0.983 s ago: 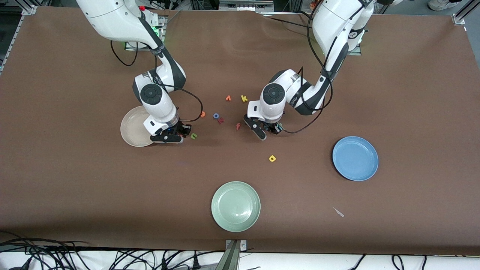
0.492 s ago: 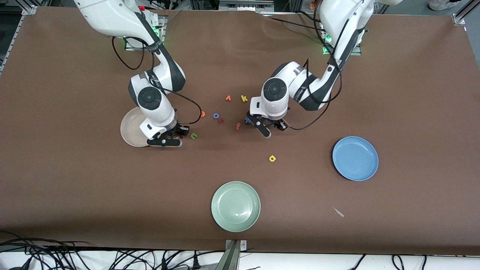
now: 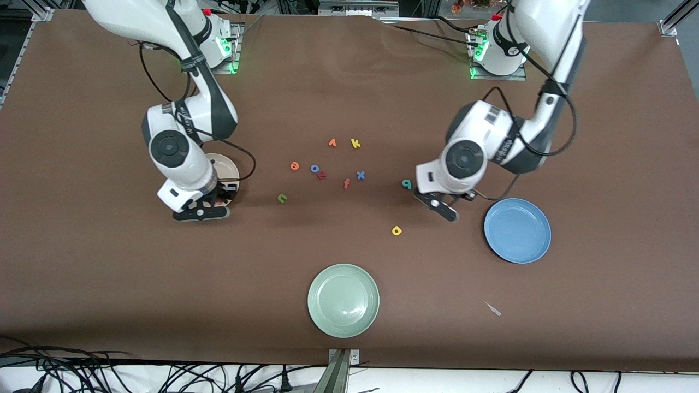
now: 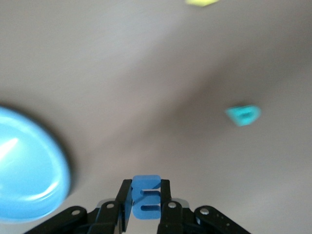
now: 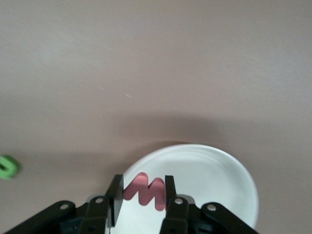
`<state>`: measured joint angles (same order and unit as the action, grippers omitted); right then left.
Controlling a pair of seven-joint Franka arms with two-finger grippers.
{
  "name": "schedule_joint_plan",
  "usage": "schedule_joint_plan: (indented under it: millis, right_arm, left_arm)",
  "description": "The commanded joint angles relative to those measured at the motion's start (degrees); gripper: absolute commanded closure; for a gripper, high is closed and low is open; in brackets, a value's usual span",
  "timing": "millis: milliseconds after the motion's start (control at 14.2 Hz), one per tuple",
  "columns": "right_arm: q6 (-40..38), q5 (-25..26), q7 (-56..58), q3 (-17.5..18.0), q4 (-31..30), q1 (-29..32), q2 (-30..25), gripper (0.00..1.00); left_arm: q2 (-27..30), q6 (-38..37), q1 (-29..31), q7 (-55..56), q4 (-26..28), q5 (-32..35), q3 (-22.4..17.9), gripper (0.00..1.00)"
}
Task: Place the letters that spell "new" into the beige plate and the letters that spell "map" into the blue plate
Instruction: 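Drop the w on the white plate while the left gripper drops the m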
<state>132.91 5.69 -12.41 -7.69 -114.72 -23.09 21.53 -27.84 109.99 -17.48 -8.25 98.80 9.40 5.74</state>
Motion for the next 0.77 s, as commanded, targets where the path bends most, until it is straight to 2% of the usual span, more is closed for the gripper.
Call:
schedule_joint_plan:
  millis: [0, 70, 281, 351, 492, 562, 632, 702]
  right_arm:
    - [5.49, 0.38, 1.25, -1.53, -12.16, -0.2, -7.62, 0.74]
    - [6.21, 0.38, 1.42, -2.14, -14.55, -0.2, -9.03, 0.74]
    - [6.13, 0.38, 4.75, -4.95, -19.13, -0.2, -12.2, 0.71]
    - [6.22, 0.29, 5.37, -5.49, -19.49, -0.2, -12.47, 0.66]
    - [6.13, 0.12, 5.38, -5.49, -19.41, -0.2, -12.47, 0.41]
    - [6.22, -0.15, 5.38, -5.49, -19.41, -0.2, -12.47, 0.38]
    - [6.22, -0.15, 5.38, -5.49, -19.41, -0.29, -12.47, 0.36]
    - [6.22, -0.24, 4.94, -5.4, -19.32, -0.29, -12.47, 0.35]
  left_arm:
    - [-0.2, -1.27, 5.07, -0.72, -0.1, 4.83, 0.94, 0.97]
    - [-0.63, -1.27, 5.61, -0.72, -0.01, 5.71, 0.68, 0.97]
    - [-4.05, -0.31, 13.23, -0.72, 0.08, 5.98, 1.03, 0.97]
    - [-5.28, 1.43, 14.65, -0.72, 0.08, 5.89, 1.12, 0.97]
    - [-7.74, 4.52, 14.75, -0.63, 0.34, 6.42, 1.03, 0.97]
    - [-8.71, 5.4, 14.75, -0.19, 0.26, 6.42, 1.03, 0.96]
    - [-8.9, 6.1, 14.84, -0.28, 0.26, 6.42, 0.94, 0.81]
    - [-8.81, 6.11, 15.01, -0.28, 0.17, 6.42, 0.94, 0.14]
